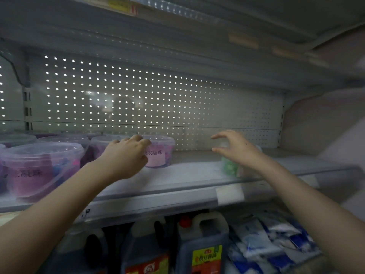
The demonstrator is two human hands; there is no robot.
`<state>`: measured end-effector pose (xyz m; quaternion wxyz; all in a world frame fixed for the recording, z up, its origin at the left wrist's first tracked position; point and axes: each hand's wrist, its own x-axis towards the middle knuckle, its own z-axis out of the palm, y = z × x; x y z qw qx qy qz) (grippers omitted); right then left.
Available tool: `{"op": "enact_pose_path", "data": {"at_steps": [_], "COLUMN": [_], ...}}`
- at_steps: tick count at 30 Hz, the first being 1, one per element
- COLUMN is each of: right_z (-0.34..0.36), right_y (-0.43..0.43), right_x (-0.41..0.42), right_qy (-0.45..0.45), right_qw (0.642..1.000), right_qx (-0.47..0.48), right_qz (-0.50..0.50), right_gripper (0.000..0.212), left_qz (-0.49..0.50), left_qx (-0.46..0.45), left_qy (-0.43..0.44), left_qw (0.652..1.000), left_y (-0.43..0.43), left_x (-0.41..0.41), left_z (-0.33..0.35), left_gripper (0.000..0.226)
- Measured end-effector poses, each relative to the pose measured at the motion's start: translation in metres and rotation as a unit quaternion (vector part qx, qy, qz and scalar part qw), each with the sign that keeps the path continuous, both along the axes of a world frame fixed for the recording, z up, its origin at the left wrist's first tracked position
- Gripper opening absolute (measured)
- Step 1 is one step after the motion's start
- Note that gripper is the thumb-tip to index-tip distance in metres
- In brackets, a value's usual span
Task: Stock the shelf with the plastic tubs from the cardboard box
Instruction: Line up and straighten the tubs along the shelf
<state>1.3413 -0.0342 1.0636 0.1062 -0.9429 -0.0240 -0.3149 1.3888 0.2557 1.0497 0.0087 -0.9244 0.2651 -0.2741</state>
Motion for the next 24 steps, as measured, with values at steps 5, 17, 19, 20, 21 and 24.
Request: {"op": "enact_pose_path", "data": {"at_steps": [5, 17, 19, 20, 21, 24], "right_z": [-0.001, -0.013, -0.011, -0.010, -0.008, -0.003], "right_y": [-0.056, -0.048, -0.036, -0.031, -0.029, -0.025], "right_x": [-0.038, -0.009, 0.007, 0.016, 0.025, 0.052], "right_qy": [0.045, 0.022, 0.030, 0.037, 0.045, 0.062], "right_qw": [0.997, 0.998, 0.998, 0.998, 0.998, 0.997], "right_qx": [0.054, 0.027, -0.005, -0.015, -0.021, -0.035], "right_qz": [-0.030, -0.059, -0.056, -0.054, -0.049, -0.042], "right_gripper": [0.064, 0.058, 0.059, 0.058, 0.057, 0.051], "left_qz": [-0.033, -0.042, -0.036, -0.032, -0.029, -0.015], "left_qx": [-0.001, 0.007, 0.007, 0.010, 0.013, 0.021], "left_qy": [0.004, -0.002, 0.003, 0.007, 0.011, 0.022], "left_qw": [0.999, 0.999, 0.999, 0.999, 0.999, 0.999], "left_y": [-0.031, -0.058, -0.056, -0.055, -0.055, -0.054], "left_x": [-0.003, -0.001, 0.004, 0.006, 0.008, 0.014], "left_z": [0.000, 0.002, 0.002, 0.002, 0.003, 0.004], "left_gripper": [0.047, 0.049, 0.048, 0.049, 0.049, 0.049]}}
